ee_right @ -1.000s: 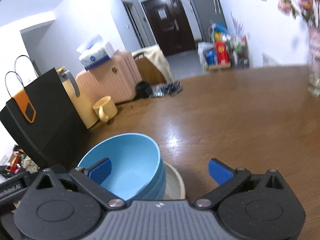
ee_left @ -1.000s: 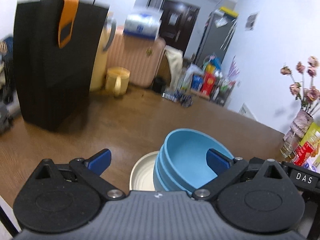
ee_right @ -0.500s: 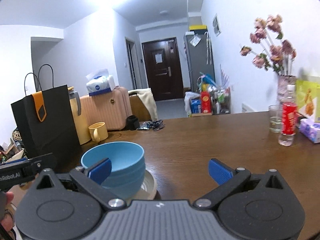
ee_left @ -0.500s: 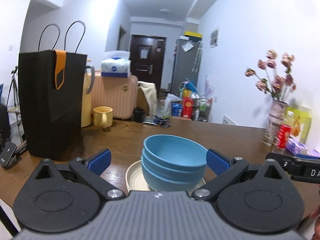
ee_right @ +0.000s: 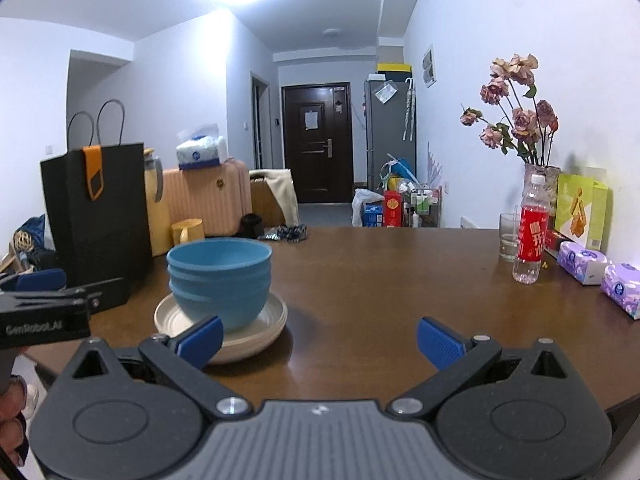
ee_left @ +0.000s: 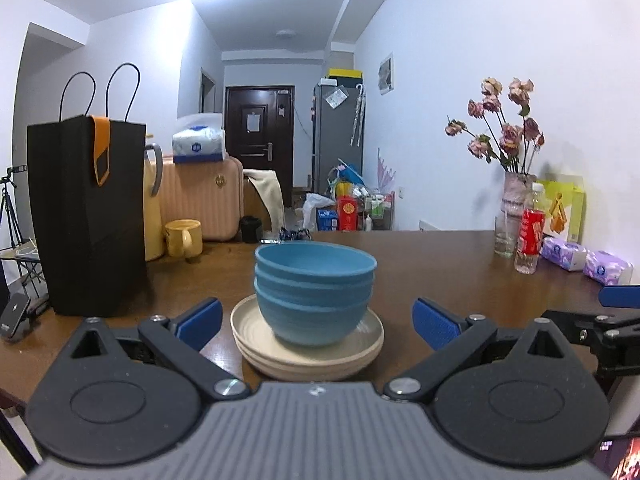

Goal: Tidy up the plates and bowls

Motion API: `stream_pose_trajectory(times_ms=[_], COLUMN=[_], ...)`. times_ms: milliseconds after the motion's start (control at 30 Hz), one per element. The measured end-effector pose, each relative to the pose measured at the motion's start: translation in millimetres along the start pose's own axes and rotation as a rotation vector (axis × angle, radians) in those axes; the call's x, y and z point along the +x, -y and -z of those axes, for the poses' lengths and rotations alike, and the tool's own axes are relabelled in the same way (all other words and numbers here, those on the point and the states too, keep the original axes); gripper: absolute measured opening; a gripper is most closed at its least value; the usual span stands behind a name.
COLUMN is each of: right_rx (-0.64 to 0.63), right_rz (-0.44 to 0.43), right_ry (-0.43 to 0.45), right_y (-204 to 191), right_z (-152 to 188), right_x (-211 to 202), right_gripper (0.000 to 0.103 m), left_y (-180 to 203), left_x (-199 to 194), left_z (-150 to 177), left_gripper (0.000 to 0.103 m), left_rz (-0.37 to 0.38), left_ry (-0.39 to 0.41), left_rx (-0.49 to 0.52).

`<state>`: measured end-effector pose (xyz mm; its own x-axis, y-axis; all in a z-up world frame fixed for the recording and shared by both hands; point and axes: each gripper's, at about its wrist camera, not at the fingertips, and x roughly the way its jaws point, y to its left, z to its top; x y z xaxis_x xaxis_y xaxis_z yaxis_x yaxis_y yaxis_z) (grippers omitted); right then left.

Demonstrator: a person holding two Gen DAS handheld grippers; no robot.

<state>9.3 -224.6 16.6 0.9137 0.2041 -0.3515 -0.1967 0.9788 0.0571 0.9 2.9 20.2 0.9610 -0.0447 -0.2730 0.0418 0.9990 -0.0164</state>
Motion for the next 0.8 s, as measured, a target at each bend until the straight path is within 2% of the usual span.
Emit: stream_pose_trajectory(times_ms=[333,800], right_rx=[0.03,0.044], right_rz=[0.033,0.002], right_ry=[0.001,-0.026], right_y=[-3,-5], right_z=[27,32], right_x=[-13,-8], right_gripper=[0.103,0.103], left_y=[-5,-8], left_x=[-9,-9], left_z=[29,38], left_gripper=[0.103,0.103], left_rz=[-0.001,0.013], left_ry=[-0.025,-0.051], left_rx=[0.022,-0.003])
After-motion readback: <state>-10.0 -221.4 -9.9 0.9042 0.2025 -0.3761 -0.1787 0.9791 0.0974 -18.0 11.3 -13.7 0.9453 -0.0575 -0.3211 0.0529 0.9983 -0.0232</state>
